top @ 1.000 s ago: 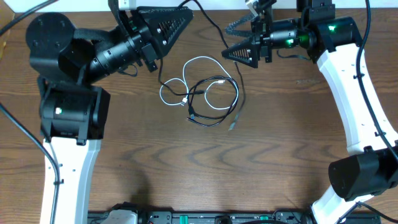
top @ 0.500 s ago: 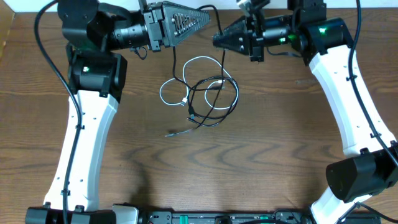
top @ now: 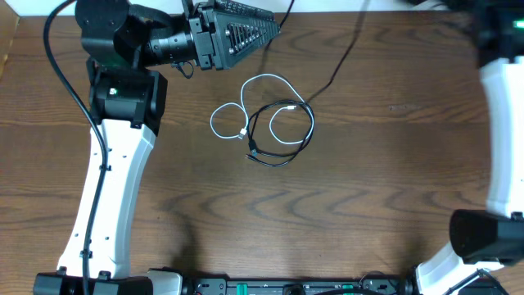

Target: Untangle cables

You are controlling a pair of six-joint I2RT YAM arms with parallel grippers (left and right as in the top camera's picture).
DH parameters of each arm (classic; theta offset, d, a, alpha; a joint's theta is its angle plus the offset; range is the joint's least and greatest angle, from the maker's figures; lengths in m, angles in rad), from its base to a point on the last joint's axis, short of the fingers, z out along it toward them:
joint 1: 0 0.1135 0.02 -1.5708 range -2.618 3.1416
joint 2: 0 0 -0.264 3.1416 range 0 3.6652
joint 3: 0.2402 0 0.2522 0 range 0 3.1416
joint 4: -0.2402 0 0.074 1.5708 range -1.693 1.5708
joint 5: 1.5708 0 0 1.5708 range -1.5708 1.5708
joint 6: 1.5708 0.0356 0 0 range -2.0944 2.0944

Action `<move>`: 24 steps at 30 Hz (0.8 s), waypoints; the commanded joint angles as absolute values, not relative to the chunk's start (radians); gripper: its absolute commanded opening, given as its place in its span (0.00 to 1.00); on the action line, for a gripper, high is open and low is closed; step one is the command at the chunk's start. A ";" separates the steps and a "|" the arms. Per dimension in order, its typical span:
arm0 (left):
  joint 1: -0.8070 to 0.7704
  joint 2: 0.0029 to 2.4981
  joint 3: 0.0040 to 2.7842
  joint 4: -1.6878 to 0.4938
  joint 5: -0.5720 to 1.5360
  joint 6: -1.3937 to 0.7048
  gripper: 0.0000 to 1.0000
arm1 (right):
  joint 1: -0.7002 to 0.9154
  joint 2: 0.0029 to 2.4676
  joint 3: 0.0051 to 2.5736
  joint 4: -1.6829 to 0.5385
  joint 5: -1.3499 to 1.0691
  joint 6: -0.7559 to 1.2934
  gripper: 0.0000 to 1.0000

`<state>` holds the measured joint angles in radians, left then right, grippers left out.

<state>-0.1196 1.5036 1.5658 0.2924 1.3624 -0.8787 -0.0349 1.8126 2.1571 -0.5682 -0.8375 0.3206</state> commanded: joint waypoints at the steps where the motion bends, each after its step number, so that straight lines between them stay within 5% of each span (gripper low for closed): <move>1: -0.116 1.496 1.577 0.298 1.368 -0.838 0.72 | -0.168 1.777 2.213 -0.536 -0.818 0.491 0.01; 7: -0.116 1.496 1.577 0.298 1.348 -0.796 0.72 | -0.383 1.853 2.212 -0.476 -0.738 0.506 0.01; 24: -0.116 1.497 1.575 0.291 1.271 -0.793 0.72 | -0.444 2.222 2.212 -0.420 -0.217 0.537 0.01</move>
